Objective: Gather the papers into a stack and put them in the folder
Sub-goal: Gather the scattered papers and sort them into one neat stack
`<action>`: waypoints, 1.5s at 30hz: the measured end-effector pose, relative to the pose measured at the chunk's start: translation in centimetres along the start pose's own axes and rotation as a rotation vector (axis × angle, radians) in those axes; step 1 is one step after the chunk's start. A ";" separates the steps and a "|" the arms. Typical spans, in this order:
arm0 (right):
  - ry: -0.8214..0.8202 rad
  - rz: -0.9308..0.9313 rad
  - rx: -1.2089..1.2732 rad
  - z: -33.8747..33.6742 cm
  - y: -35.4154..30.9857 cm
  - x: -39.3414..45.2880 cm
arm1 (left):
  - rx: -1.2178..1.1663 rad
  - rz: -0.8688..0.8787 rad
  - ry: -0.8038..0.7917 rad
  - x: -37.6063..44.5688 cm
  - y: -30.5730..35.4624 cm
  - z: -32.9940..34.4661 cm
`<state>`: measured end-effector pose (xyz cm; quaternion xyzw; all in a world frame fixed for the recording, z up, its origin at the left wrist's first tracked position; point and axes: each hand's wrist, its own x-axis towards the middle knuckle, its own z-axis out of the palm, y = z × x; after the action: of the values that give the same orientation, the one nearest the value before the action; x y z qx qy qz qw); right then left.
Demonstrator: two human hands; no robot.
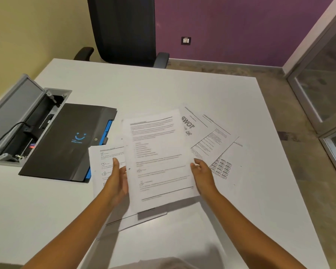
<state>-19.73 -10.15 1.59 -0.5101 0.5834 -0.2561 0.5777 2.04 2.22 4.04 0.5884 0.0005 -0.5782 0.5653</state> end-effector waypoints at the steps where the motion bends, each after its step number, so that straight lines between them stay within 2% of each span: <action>1: -0.035 0.006 -0.031 0.2 0.1 0.1 | -0.032 0.004 0.013 0.0 0.0 -0.2; 5: -0.109 0.059 -0.135 0.9 1.4 0.7 | 0.190 -0.032 0.076 -0.3 -0.8 -0.6; 8: 0.015 0.060 -0.186 1.4 2.4 1.5 | 0.391 -0.059 0.221 -0.4 -1.6 -0.4; 12: 0.183 0.032 -0.336 1.2 1.5 2.9 | 0.453 -0.082 0.331 0.5 -2.0 -0.9; 16: 0.106 0.095 -0.320 1.9 0.8 4.6 | 0.434 -0.098 0.379 1.2 -2.4 -1.3; 19: -0.031 0.183 -0.248 2.9 0.2 5.8 | 0.411 -0.099 0.358 1.4 -2.6 -1.3; 23: -0.133 0.150 -0.271 3.7 -0.4 6.5 | 0.432 -0.091 0.360 1.4 -2.9 -1.5; 28: -0.026 0.068 -0.306 3.0 -1.2 6.1 | 0.452 -0.084 0.373 1.3 -2.8 -1.3; 30: 0.072 0.004 -0.373 1.8 -1.6 6.1 | 0.467 -0.088 0.386 1.3 -2.9 -1.3; 34: 0.244 -0.009 -0.344 -2.3 -1.8 6.5 | 0.473 -0.092 0.401 1.4 -2.9 -1.1; 39: 0.332 -0.013 -0.253 -7.3 -2.0 6.8 | 0.510 -0.106 0.408 1.6 -3.0 -1.3; 45: 0.351 0.033 0.020 -11.0 -2.2 5.2 | 0.504 -0.134 0.427 1.7 -2.2 -0.6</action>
<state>-28.41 -18.78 3.62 -0.4421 0.6812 -0.3376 0.4760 1.55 2.27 1.18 0.8162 0.0146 -0.4596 0.3497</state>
